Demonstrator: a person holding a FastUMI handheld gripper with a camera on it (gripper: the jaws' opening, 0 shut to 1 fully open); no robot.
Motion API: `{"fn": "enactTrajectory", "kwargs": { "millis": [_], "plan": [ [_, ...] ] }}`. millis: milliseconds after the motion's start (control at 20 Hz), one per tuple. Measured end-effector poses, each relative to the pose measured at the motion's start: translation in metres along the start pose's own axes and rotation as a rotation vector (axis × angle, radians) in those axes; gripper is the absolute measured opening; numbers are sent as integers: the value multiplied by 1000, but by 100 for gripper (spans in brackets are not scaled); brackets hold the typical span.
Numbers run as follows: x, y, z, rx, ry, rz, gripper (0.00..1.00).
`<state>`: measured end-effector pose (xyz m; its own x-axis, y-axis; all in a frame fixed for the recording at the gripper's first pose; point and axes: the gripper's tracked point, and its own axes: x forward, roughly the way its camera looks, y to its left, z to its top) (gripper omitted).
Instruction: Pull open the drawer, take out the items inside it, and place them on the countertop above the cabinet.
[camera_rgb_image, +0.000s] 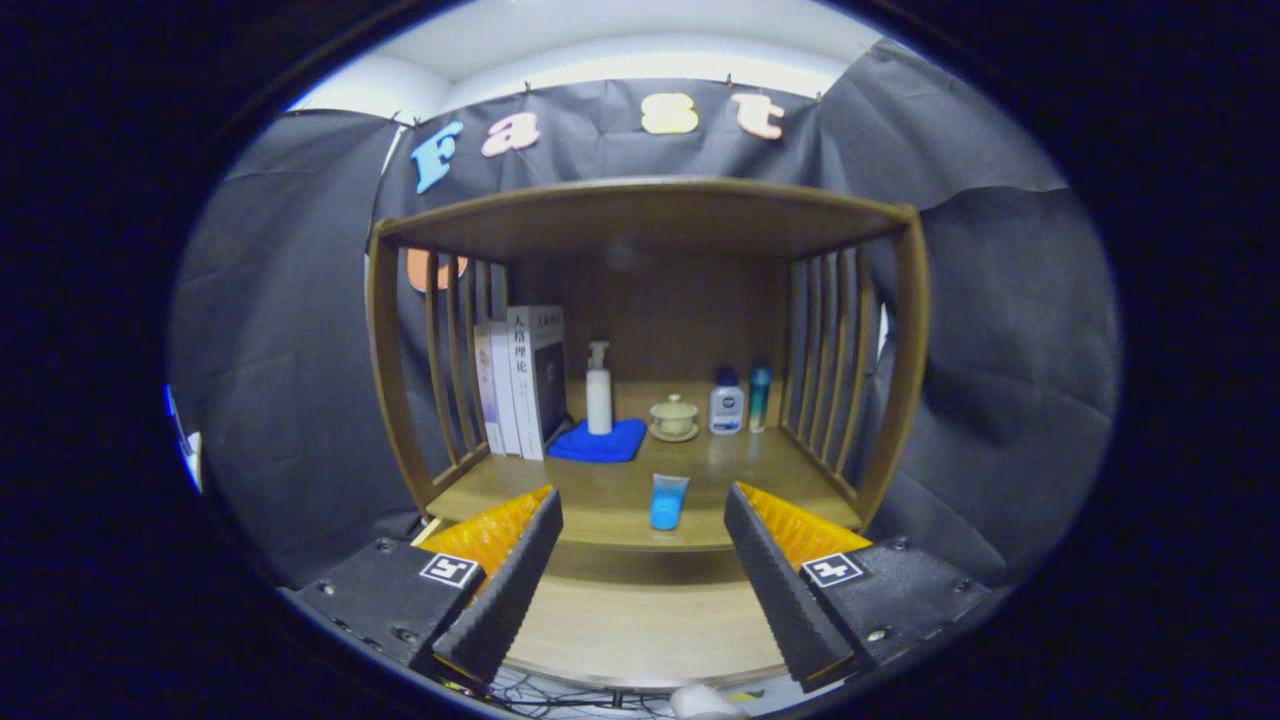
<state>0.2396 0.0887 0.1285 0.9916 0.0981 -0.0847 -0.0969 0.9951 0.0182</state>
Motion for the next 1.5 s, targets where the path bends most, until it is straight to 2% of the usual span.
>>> {"fn": "enactTrajectory", "kwargs": {
  "millis": [150, 450, 800, 1150, 1500],
  "plan": [
    [-32, 2, -6, 7, -72, -5, 100],
    [-62, 6, -43, 49, -113, 10, 100],
    [-87, 4, -115, -16, -103, -31, 100],
    [-77, 17, -197, -20, 34, -22, 100],
    [-53, 10, -221, 36, 95, -57, 100]
  ]
}}
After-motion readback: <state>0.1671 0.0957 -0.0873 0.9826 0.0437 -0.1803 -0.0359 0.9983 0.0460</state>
